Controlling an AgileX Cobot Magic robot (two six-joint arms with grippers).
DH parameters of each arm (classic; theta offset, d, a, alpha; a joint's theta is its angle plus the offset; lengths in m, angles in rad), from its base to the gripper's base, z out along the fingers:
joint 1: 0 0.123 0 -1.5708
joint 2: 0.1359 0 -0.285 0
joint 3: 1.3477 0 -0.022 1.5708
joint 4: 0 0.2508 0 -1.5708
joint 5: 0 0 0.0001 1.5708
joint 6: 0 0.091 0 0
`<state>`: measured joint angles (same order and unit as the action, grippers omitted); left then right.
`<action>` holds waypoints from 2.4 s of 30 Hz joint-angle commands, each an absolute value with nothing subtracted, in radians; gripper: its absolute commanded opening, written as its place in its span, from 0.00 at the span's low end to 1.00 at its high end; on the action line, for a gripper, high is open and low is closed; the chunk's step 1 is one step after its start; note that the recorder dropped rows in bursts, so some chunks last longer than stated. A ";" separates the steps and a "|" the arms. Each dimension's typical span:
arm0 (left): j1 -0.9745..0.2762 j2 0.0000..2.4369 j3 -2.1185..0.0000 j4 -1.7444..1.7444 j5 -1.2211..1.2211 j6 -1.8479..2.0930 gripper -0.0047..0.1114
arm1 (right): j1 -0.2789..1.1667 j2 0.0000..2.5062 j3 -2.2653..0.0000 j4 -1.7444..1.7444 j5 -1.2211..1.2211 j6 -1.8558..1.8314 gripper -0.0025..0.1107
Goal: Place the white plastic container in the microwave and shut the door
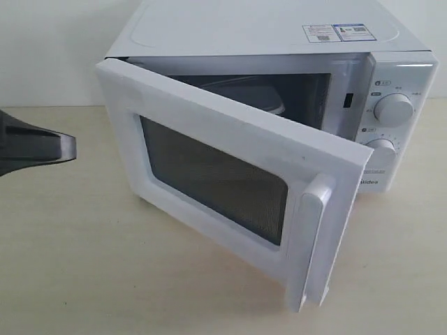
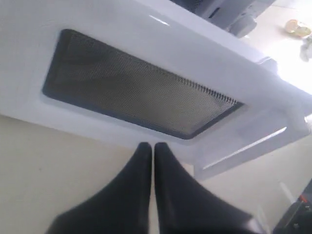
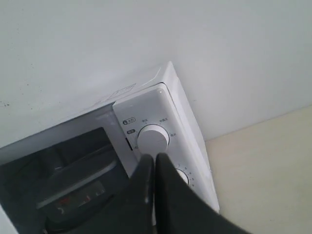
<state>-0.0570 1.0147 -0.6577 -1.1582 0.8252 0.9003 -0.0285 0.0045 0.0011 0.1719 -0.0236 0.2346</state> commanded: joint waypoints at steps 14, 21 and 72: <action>-0.288 1.468 -0.920 -1.428 0.752 1.196 0.08 | -0.014 0.000 0.000 0.178 0.086 0.403 0.02; -0.288 1.383 -0.897 -1.302 0.728 1.135 0.08 | 0.176 0.000 -0.028 0.178 0.051 0.211 0.02; -0.288 0.553 -0.224 -1.282 0.179 0.889 0.08 | 0.518 1.339 -0.643 0.713 -0.464 -0.472 0.02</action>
<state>-0.2801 0.5593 -0.2276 -1.2853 0.1917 0.8941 0.5188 1.3378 -0.6353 0.6358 -0.4257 -0.3842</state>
